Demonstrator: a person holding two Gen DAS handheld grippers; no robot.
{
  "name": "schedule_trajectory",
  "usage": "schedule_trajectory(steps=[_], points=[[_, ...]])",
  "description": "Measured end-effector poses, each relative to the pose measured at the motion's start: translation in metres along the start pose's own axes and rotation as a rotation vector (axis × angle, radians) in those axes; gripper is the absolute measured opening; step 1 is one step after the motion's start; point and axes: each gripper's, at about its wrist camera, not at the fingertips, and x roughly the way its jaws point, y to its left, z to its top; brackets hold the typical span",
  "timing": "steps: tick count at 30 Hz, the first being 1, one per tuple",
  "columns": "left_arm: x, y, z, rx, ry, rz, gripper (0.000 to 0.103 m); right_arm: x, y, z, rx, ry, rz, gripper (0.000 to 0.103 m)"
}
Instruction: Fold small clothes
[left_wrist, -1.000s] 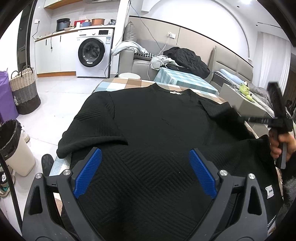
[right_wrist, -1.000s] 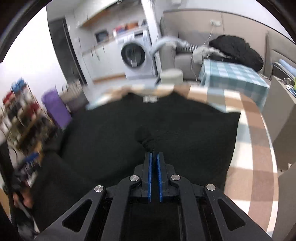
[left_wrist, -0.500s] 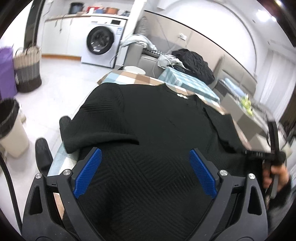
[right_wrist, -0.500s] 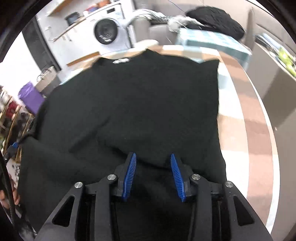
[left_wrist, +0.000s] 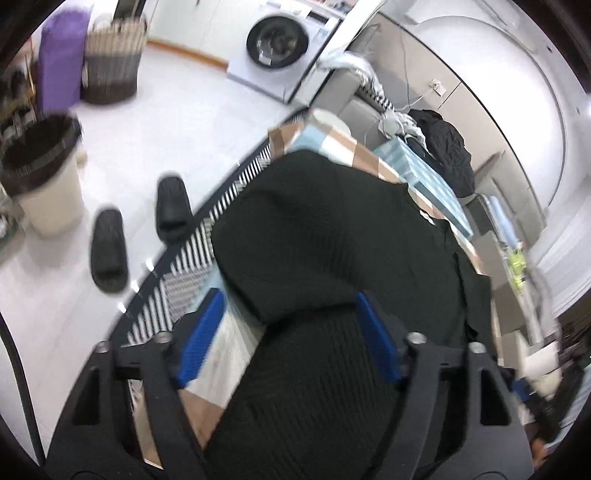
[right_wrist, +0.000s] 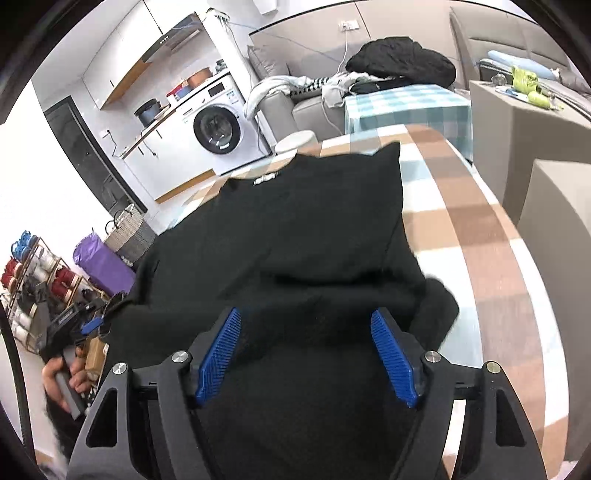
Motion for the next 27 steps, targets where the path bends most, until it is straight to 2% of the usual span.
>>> schedule_trajectory(steps=[4,8,12,16,17,18,19,21,25,27], points=[[0.01,0.011,-0.007,-0.068,0.071,-0.053,0.063,0.004,-0.003,-0.013,0.026,0.035,0.008,0.075],[0.021,0.014,-0.01,-0.121,0.066,-0.073,0.063,0.01,-0.006,-0.015,0.036,0.028,0.029,0.075],[0.037,0.012,0.002,-0.113,0.064,-0.099,0.063,0.013,-0.008,-0.015,0.035,0.024,0.032,0.075],[0.05,0.01,0.017,-0.135,0.055,-0.086,0.061,0.017,-0.011,-0.017,0.049,0.029,0.031,0.075],[0.053,0.011,0.02,-0.143,0.051,-0.077,0.059,0.017,-0.012,-0.017,0.051,0.026,0.031,0.075],[0.057,0.011,0.025,-0.15,0.05,-0.06,0.047,0.018,-0.012,-0.017,0.054,0.024,0.029,0.075],[0.06,0.013,0.028,-0.156,0.046,-0.039,0.029,0.018,-0.012,-0.017,0.058,0.022,0.028,0.075],[0.064,0.014,0.035,-0.16,0.032,-0.013,0.01,0.018,-0.013,-0.017,0.066,0.022,0.025,0.075],[0.058,0.0,0.049,-0.096,-0.058,0.025,0.005,0.017,-0.016,-0.016,0.081,0.004,0.005,0.075],[0.051,-0.027,0.065,-0.004,-0.114,0.049,0.004,0.016,-0.016,-0.017,0.09,-0.001,-0.005,0.075]])
